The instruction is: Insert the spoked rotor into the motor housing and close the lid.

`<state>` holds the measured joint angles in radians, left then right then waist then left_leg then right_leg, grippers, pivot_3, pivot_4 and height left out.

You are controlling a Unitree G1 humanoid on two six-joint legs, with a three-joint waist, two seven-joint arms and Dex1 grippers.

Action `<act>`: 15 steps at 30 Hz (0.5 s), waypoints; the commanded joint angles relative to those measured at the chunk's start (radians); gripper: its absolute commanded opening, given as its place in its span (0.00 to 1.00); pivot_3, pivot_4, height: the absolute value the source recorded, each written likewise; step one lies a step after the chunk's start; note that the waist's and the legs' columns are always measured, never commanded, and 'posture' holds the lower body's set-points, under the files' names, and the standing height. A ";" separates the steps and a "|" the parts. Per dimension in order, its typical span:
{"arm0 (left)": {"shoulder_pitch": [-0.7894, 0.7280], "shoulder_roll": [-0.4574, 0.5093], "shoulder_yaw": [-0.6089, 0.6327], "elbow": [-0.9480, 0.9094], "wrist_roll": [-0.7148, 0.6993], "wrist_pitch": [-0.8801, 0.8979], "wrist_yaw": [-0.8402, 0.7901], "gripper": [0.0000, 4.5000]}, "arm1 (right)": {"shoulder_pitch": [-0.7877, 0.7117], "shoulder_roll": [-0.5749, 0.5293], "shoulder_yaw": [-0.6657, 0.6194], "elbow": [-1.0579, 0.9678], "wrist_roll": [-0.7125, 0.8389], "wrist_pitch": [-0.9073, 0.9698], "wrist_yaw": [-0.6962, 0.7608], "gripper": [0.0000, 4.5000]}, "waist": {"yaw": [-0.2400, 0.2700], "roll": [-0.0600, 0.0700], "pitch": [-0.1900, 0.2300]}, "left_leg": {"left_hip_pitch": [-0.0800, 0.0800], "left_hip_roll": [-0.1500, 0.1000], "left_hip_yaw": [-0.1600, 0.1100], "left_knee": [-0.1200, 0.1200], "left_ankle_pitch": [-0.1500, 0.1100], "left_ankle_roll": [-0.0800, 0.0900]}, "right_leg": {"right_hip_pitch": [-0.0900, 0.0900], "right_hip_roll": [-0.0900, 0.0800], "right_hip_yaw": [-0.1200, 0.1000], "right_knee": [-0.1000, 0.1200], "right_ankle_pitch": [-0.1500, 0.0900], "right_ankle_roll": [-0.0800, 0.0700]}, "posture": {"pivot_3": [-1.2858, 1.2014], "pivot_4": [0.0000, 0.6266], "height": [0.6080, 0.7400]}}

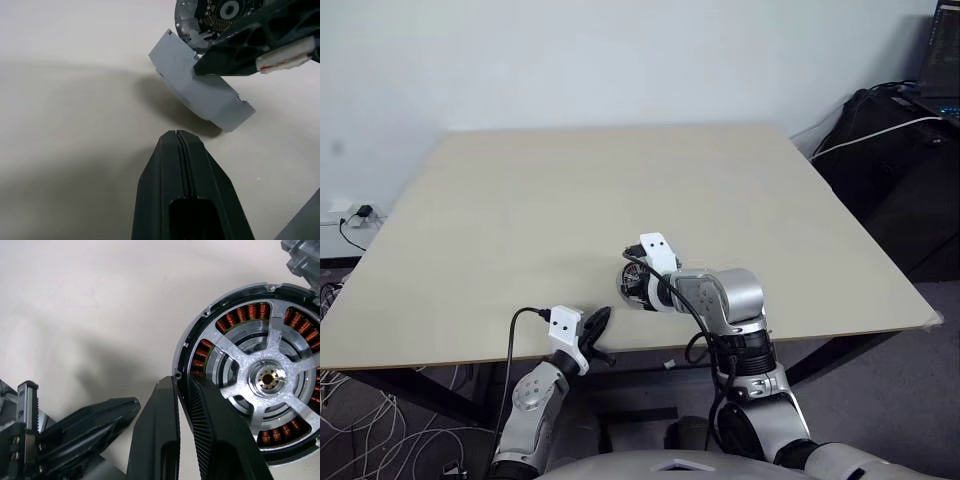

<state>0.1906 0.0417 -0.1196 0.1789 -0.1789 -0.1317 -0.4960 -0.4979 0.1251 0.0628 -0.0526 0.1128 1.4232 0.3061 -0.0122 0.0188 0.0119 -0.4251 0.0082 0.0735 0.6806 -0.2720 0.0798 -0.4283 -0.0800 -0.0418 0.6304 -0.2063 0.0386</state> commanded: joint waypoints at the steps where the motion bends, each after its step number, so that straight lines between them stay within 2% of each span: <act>1: -0.006 -0.003 -0.002 -0.049 -0.015 0.004 0.004 0.00 | -0.016 -0.003 0.007 0.008 0.022 -0.020 -0.016 0.10 | 0.000 0.000 0.000 | 0.000 0.000 0.000 0.000 0.000 0.000 | 0.000 0.000 0.000 0.000 0.000 0.000 | 0.52 0.00 1.00; 9: -0.009 -0.004 -0.002 -0.055 -0.018 0.015 0.005 0.00 | 0.000 -0.017 0.037 0.003 0.069 -0.035 0.003 0.65 | -0.009 0.000 0.000 | 0.001 0.000 0.001 0.002 0.001 0.001 | 0.001 0.005 0.000 0.001 0.000 0.001 | 0.52 0.00 1.00; 12: -0.009 -0.003 -0.002 -0.057 -0.019 0.018 0.004 0.00 | 0.009 -0.050 0.082 -0.038 0.113 -0.046 0.053 0.65 | -0.012 0.000 0.000 | 0.001 0.000 0.001 0.002 0.001 0.002 | 0.001 0.006 0.000 0.001 0.000 0.001 | 0.52 0.00 1.00; 15: -0.008 -0.003 -0.003 -0.060 -0.020 0.021 0.003 0.00 | 0.024 -0.172 0.229 -0.109 0.130 -0.162 0.158 0.65 | -0.012 0.000 0.000 | 0.001 0.000 0.001 0.002 0.002 0.004 | 0.001 0.006 0.000 0.001 0.000 0.001 | 0.52 0.00 1.00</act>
<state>0.1903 0.0415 -0.1197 0.1601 -0.1801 -0.1104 -0.4897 -0.4722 -0.0170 0.2358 -0.0946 0.2260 1.3361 0.4101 -0.0241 0.0188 0.0119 -0.4241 0.0085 0.0742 0.6827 -0.2697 0.0839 -0.4264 -0.0741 -0.0417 0.6310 -0.2060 0.0397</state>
